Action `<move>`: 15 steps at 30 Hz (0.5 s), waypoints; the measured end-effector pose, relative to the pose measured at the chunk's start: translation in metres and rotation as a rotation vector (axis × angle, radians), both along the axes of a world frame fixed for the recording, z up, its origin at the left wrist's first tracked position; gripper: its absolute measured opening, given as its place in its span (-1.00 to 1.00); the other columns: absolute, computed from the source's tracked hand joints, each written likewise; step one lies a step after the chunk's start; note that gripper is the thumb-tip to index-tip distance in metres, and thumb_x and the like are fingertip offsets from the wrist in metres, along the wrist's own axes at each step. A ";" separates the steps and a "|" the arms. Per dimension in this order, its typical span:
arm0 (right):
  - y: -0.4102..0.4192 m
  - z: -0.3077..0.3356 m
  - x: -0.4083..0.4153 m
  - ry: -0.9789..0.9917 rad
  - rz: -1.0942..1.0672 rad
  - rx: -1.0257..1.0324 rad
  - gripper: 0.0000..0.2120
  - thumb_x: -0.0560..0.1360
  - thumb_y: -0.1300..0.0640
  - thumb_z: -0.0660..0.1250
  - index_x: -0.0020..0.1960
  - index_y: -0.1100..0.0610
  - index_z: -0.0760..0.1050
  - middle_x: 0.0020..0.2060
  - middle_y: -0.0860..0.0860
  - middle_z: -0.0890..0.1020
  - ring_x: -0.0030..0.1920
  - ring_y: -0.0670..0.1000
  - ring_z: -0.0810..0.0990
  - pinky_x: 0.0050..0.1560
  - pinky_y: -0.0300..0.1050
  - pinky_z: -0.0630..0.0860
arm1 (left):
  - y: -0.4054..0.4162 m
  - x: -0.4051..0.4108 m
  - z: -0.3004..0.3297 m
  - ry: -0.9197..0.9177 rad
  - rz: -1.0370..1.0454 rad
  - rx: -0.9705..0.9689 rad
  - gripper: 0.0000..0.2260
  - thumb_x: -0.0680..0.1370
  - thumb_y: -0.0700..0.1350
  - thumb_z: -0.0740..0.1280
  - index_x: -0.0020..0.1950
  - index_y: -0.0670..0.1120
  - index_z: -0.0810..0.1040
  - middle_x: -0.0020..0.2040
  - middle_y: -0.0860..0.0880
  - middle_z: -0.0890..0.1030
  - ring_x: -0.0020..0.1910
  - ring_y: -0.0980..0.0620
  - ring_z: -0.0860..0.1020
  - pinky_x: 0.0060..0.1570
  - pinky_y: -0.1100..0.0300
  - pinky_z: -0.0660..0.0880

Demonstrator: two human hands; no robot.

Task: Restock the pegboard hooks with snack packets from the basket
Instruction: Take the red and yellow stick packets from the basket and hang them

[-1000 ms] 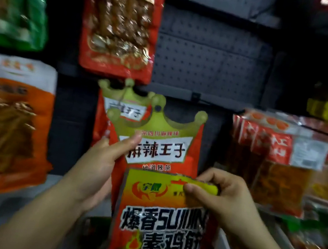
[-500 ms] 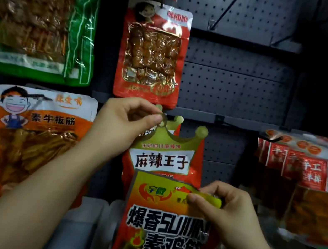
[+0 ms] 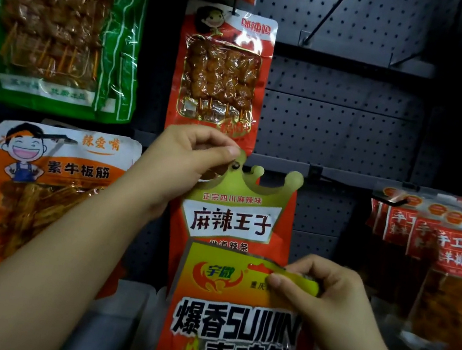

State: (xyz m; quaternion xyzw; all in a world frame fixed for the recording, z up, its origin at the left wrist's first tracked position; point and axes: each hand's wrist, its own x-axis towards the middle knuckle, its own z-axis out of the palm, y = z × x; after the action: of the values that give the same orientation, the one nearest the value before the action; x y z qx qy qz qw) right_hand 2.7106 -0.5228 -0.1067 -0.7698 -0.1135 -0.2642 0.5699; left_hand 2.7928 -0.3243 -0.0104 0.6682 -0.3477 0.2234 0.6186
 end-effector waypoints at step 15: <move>0.009 -0.009 0.068 0.080 -0.203 0.002 -0.84 0.41 0.19 0.48 -0.30 0.16 0.55 -0.35 0.09 0.69 -0.30 0.07 0.69 -0.27 -0.02 0.61 | 0.003 0.058 -0.064 0.316 0.053 -0.097 -0.66 0.40 -0.14 0.48 0.13 -0.01 0.50 0.00 0.02 0.67 -0.19 0.22 0.65 -0.37 0.39 0.48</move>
State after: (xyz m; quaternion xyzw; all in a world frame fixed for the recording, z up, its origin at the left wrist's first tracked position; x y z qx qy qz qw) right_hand 2.7783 -0.5142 -0.1156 -0.7867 -0.0117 -0.2895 0.5452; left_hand 2.8508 -0.3216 -0.0742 0.6734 -0.2173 0.1484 0.6908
